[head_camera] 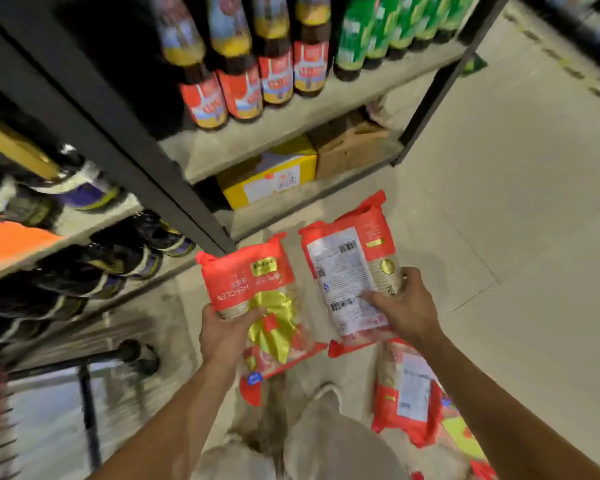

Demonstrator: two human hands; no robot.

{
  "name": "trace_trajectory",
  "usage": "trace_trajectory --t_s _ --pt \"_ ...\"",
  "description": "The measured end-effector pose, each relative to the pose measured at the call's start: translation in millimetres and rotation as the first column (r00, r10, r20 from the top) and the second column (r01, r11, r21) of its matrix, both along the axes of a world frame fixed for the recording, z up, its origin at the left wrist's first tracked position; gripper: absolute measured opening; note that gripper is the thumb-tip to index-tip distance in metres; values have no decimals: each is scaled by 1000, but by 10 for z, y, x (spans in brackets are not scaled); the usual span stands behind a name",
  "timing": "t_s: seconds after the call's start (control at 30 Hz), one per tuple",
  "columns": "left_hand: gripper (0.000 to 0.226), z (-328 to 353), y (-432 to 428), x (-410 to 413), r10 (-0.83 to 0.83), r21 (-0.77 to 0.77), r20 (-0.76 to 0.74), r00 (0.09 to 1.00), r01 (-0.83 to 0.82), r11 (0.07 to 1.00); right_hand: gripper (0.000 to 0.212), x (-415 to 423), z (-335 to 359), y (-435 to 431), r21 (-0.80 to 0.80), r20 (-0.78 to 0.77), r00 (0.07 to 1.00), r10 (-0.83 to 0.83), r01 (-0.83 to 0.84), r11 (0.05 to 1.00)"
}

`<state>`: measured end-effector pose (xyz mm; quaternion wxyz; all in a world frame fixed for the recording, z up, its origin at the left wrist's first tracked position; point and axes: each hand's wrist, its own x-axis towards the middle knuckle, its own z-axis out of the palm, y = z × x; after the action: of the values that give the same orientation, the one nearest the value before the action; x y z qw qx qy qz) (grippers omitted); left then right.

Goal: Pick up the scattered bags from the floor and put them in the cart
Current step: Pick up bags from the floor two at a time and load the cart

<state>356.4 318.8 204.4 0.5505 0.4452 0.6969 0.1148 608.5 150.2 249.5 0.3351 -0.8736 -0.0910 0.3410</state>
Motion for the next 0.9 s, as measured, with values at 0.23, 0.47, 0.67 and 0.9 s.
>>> trace_trajectory --t_s 0.23,0.47,0.67,0.9 --pt "78 3097 140 -585 -63 197 196 979 24 980 66 -859 2868 -142 212 -137 987 -88 116 970" --pt "58 4779 335 -2360 -47 416 257 965 -67 907 51 -2437 4238 190 467 -186 978 94 4 884" --pt "61 5251 185 -4708 86 490 276 957 -217 845 42 -4525 4539 566 581 -236 934 270 -87 809" --pt "66 5298 149 -6537 254 422 263 931 -348 837 71 -6088 4433 874 528 -171 920 353 -217 821"
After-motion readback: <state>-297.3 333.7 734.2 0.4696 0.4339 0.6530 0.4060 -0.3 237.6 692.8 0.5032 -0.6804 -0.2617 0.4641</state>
